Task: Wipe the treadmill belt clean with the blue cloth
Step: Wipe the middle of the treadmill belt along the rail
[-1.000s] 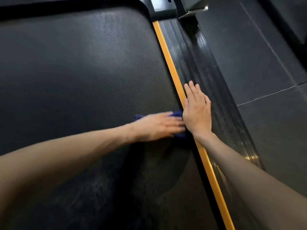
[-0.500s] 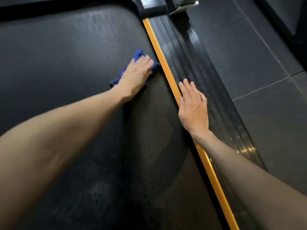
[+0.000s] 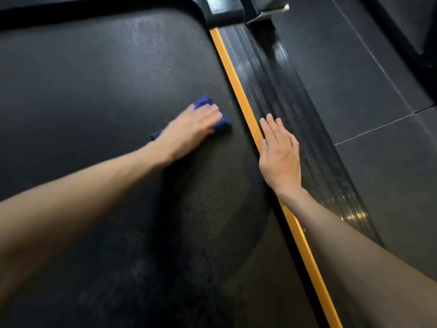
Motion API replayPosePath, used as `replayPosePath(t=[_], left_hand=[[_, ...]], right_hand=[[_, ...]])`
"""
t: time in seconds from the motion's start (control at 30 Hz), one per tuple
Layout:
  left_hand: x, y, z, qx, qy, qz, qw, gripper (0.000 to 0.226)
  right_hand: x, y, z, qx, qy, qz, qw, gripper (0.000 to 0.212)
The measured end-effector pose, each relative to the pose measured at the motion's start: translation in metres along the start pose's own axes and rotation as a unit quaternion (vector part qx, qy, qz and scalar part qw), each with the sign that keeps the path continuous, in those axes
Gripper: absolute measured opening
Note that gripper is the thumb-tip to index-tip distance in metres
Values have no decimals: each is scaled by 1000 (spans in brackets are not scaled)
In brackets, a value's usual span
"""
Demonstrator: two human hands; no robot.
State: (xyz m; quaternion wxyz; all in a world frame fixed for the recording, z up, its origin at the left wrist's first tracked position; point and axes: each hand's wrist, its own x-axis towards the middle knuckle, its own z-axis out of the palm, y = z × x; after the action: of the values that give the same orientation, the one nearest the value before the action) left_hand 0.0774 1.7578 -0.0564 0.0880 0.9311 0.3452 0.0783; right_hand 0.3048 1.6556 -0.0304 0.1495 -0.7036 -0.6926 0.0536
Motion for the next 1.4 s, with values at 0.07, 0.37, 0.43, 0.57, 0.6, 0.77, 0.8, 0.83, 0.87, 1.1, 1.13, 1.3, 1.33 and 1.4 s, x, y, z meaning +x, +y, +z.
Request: replayPosePath(t=[0.07, 0.37, 0.43, 0.57, 0.6, 0.77, 0.8, 0.83, 0.87, 1.1, 1.13, 1.3, 1.33, 1.4], left_hand=[[10, -46, -14, 24, 2, -114, 993, 52], [-45, 148, 34, -22, -27, 96, 995, 48], [-79, 186, 30, -38, -74, 163, 983, 49], [-95, 179, 28, -5, -94, 245, 965, 49], [-87, 170, 30, 1, -80, 221, 972, 48], [-45, 95, 12, 42, -61, -132, 988, 51], [-41, 85, 5, 37, -56, -206, 976, 51], [-39, 79, -1, 27, -52, -267, 962, 49], [-38, 83, -5, 19, -47, -302, 952, 49], [-68, 211, 13, -81, -131, -35, 987, 49], [-73, 217, 13, -62, -170, -14, 983, 49], [-106, 189, -17, -57, -123, -157, 978, 48], [-114, 180, -28, -88, -90, -190, 974, 47], [-134, 162, -44, -130, -41, -279, 951, 50]], right_hand=[[1, -1, 0, 6, 3, 1, 1000, 48], [1, 3, -2, 57, -6, 1, 998, 48], [2, 6, -6, 75, -25, -5, 997, 49], [1, 10, -7, 48, -41, -30, 998, 49], [0, 10, -6, 34, -38, -33, 998, 49], [1, 7, -8, -1, -60, -36, 998, 51], [1, 6, -11, 5, -75, -30, 997, 51], [2, 4, -14, 10, -85, -22, 996, 51], [4, 1, -17, 18, -94, -9, 995, 52], [-13, -34, -37, 231, -70, 73, 968, 44], [-21, -36, -37, 253, -66, 67, 963, 42], [-64, -50, -47, 263, -19, 60, 963, 42], [-74, -55, -50, 249, -15, 63, 966, 41], [-94, -69, -52, 196, -40, 67, 978, 38]])
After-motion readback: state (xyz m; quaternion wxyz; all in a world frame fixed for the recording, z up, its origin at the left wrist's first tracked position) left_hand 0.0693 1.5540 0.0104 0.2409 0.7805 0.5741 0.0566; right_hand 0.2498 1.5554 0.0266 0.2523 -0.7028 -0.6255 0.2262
